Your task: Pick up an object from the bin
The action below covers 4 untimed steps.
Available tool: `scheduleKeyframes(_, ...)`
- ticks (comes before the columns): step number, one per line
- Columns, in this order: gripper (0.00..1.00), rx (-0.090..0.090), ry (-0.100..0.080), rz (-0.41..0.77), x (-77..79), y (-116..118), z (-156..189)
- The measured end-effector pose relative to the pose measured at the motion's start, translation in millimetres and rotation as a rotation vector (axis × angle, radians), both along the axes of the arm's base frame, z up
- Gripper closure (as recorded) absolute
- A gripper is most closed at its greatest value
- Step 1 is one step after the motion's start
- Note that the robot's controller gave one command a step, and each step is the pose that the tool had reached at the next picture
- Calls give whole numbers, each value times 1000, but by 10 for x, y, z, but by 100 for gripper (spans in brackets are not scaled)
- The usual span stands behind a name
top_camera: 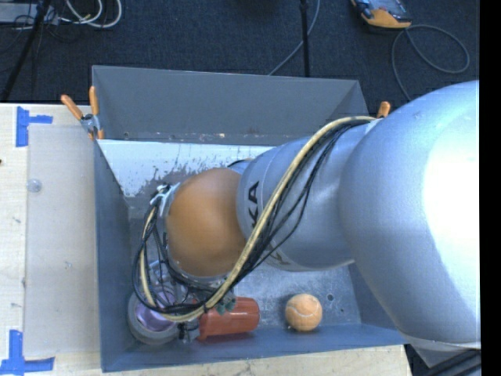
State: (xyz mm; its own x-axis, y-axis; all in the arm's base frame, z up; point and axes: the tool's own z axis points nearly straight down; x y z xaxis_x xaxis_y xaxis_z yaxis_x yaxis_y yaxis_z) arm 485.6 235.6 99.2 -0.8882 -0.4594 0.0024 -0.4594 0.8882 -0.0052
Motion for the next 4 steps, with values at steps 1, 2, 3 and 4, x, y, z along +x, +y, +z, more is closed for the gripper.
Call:
scheduleKeyframes(1,0,5,-2,230,63,23,-219)
scheduleKeyframes(2,100,-3,-20,541,105,66,-239)
scheduleKeyframes(3,100,-3,-20,541,106,65,-239)
scheduleKeyframes(4,100,-3,-19,540,103,63,-215)
